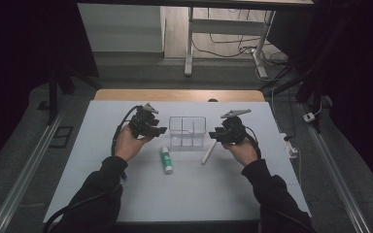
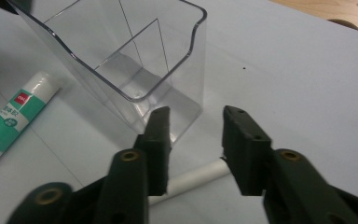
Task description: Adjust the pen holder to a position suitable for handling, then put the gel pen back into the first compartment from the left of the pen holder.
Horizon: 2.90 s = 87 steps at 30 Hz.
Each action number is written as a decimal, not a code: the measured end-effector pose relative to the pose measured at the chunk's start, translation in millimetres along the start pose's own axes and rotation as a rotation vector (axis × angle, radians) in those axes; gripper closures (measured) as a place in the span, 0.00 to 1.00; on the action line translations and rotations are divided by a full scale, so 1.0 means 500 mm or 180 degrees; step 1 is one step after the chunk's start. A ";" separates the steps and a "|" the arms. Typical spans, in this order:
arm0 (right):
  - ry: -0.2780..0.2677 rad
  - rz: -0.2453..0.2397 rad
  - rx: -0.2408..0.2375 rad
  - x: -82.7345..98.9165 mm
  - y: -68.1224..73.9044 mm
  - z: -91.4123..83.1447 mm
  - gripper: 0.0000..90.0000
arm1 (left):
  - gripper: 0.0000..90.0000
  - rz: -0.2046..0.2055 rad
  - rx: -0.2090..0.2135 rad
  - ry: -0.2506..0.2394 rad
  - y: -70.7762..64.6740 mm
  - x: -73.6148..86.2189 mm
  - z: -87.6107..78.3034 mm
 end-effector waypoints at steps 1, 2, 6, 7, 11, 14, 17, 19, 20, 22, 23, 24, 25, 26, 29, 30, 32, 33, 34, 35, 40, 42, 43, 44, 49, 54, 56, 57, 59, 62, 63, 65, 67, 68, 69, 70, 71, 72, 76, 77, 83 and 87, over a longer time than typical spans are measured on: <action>-0.0002 0.0005 -0.0003 0.000 -0.001 -0.002 0.60 | 0.49 0.0012 0.0004 0.0006 -0.004 0.002 -0.007; -0.0001 -0.0003 -0.0010 0.001 -0.001 -0.003 0.57 | 0.46 0.0045 0.0008 0.0007 -0.010 0.006 -0.017; 0.0034 0.0000 -0.0031 0.002 0.003 -0.006 0.43 | 0.35 0.0055 0.0062 -0.0044 -0.035 0.025 -0.054; 0.0019 -0.0011 -0.0037 0.001 0.005 -0.006 0.41 | 0.33 0.0018 0.0098 -0.0089 -0.043 0.031 -0.065; 0.0020 -0.0042 -0.0081 0.001 0.013 -0.008 0.30 | 0.24 -0.0076 0.0176 -0.0185 -0.060 0.050 -0.092; 0.0025 -0.0063 -0.0116 0.003 0.016 -0.009 0.23 | 0.18 -0.0184 0.0215 -0.0246 -0.077 0.078 -0.122; 0.0054 -0.0076 -0.0167 0.008 0.020 -0.010 0.17 | 0.14 -0.0207 0.0176 -0.0249 -0.083 0.095 -0.140; 0.0065 -0.0090 -0.0186 0.012 0.021 -0.010 0.13 | 0.11 -0.0297 0.0227 -0.0341 -0.095 0.114 -0.167; 0.0071 -0.0095 -0.0192 0.013 0.023 -0.010 0.12 | 0.11 -0.0304 0.0225 -0.0354 -0.099 0.121 -0.175; 0.0108 -0.0139 -0.0198 0.017 0.026 -0.010 0.09 | 0.08 -0.0311 0.0219 -0.0365 -0.108 0.135 -0.192; 0.0112 -0.0153 -0.0199 0.018 0.028 -0.011 0.08 | 0.07 -0.0311 0.0219 -0.0365 -0.108 0.135 -0.192; 0.0112 -0.0163 -0.0196 0.019 0.030 -0.012 0.06 | 0.07 -0.0316 0.0226 -0.0386 -0.112 0.143 -0.201; 0.0112 -0.0163 -0.0196 0.019 0.030 -0.012 0.06 | 0.07 -0.0347 0.0235 -0.0406 -0.117 0.150 -0.208; 0.0122 -0.0168 -0.0199 0.020 0.034 -0.014 0.03 | 0.05 -0.0382 0.0227 -0.0428 -0.123 0.164 -0.222; 0.0095 -0.0195 -0.0200 0.020 0.041 -0.018 0.01 | 0.03 -0.0425 0.0196 -0.0462 -0.129 0.187 -0.243; 0.0100 -0.0210 -0.0202 0.020 0.044 -0.020 0.00 | 0.02 -0.0425 0.0196 -0.0462 -0.129 0.187 -0.243; 0.0089 -0.0248 -0.0174 0.020 0.049 -0.024 0.00 | 0.01 -0.0470 0.0130 -0.0491 -0.130 0.209 -0.261; 0.0082 -0.0248 -0.0178 0.021 0.054 -0.026 0.00 | 0.01 -0.0470 0.0130 -0.0491 -0.130 0.209 -0.261; 0.0076 -0.0252 -0.0178 0.021 0.057 -0.028 0.00 | 0.00 -0.0491 0.0061 -0.0497 -0.128 0.224 -0.272; 0.0078 -0.0261 -0.0176 0.022 0.059 -0.030 0.00 | 0.00 -0.0491 0.0061 -0.0497 -0.128 0.224 -0.272; 0.0068 -0.0261 -0.0267 0.030 0.077 -0.043 0.00 | 0.00 -0.0509 -0.0010 -0.0483 -0.128 0.256 -0.290; 0.0049 -0.0267 -0.0301 0.033 0.085 -0.052 0.00 | 0.00 -0.0555 -0.0018 -0.0460 -0.129 0.274 -0.297; 0.0020 -0.0264 -0.0319 0.034 0.090 -0.056 0.00 | 0.00 -0.0575 -0.0013 -0.0473 -0.129 0.279 -0.301; 0.0000 -0.0265 -0.0341 0.035 0.095 -0.062 0.00 | 0.00 -0.0575 -0.0013 -0.0473 -0.129 0.279 -0.301; -0.0043 -0.0302 -0.0406 0.047 0.121 -0.086 0.00 | 0.00 -0.0653 -0.0055 -0.0509 -0.121 0.292 -0.312; -0.0048 -0.0358 -0.0486 0.063 0.149 -0.106 0.00 | 0.01 -0.0647 -0.0102 -0.0471 -0.113 0.297 -0.310; -0.0046 -0.0377 -0.0506 0.068 0.158 -0.113 0.00 | 0.01 -0.0640 -0.0114 -0.0458 -0.110 0.298 -0.308; -0.0064 -0.0383 -0.0517 0.070 0.162 -0.117 0.00 | 0.01 -0.0664 -0.0135 -0.0471 -0.106 0.297 -0.306; -0.0055 -0.0382 -0.0537 0.074 0.170 -0.125 0.00 | 0.01 -0.0668 -0.0150 -0.0467 -0.104 0.297 -0.305; -0.0066 -0.0380 -0.0563 0.079 0.177 -0.131 0.00 | 0.00 -0.0664 -0.0203 -0.0449 -0.098 0.296 -0.300; -0.0066 -0.0396 -0.0587 0.084 0.184 -0.135 0.00 | 0.00 -0.0668 -0.0232 -0.0410 -0.092 0.296 -0.296; -0.0059 -0.0409 -0.0602 0.089 0.192 -0.138 0.00 | 0.00 -0.0667 -0.0263 -0.0376 -0.088 0.296 -0.292; -0.0051 -0.0440 -0.0613 0.094 0.199 -0.141 0.00 | 0.00 -0.0686 -0.0289 -0.0331 -0.081 0.297 -0.287; -0.0046 -0.0447 -0.0624 0.096 0.203 -0.143 0.00 | 0.00 -0.0686 -0.0289 -0.0331 -0.081 0.297 -0.287; -0.0046 -0.0447 -0.0624 0.096 0.203 -0.143 0.00 | 0.00 -0.0705 -0.0293 -0.0312 -0.078 0.298 -0.284; -0.0033 -0.0469 -0.0627 0.099 0.206 -0.145 0.00 | 0.00 -0.0718 -0.0300 -0.0288 -0.074 0.299 -0.281; -0.0018 -0.0493 -0.0630 0.104 0.213 -0.147 0.00 | 0.00 -0.0743 -0.0313 -0.0276 -0.070 0.299 -0.278; -0.0012 -0.0515 -0.0632 0.107 0.215 -0.147 0.00 | 0.00 -0.0756 -0.0324 -0.0260 -0.066 0.300 -0.276; 0.0032 -0.0553 -0.0610 0.114 0.216 -0.143 0.00 | 0.00 -0.0857 -0.0212 -0.0286 -0.051 0.295 -0.264; 0.0056 -0.0561 -0.0599 0.116 0.215 -0.142 0.00 | 0.00 -0.0849 -0.0236 -0.0262 -0.048 0.294 -0.259; 0.0083 -0.0547 -0.0588 0.120 0.213 -0.137 0.00 | 0.06 -0.0684 -0.0277 -0.0062 -0.041 0.292 -0.225; 0.0078 -0.0537 -0.0592 0.120 0.212 -0.135 0.00 | 0.26 -0.0643 -0.0270 -0.0024 -0.035 0.290 -0.211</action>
Point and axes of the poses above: each handheld gripper's, and its own axes: z roughly forward along the jaws, x roughly out of its underside, y roughly to its left, the point moved 7 cm from there along z, roughly forward along the jaws, and after that the axes turned 7 degrees about -y, right-handed, at the moved point
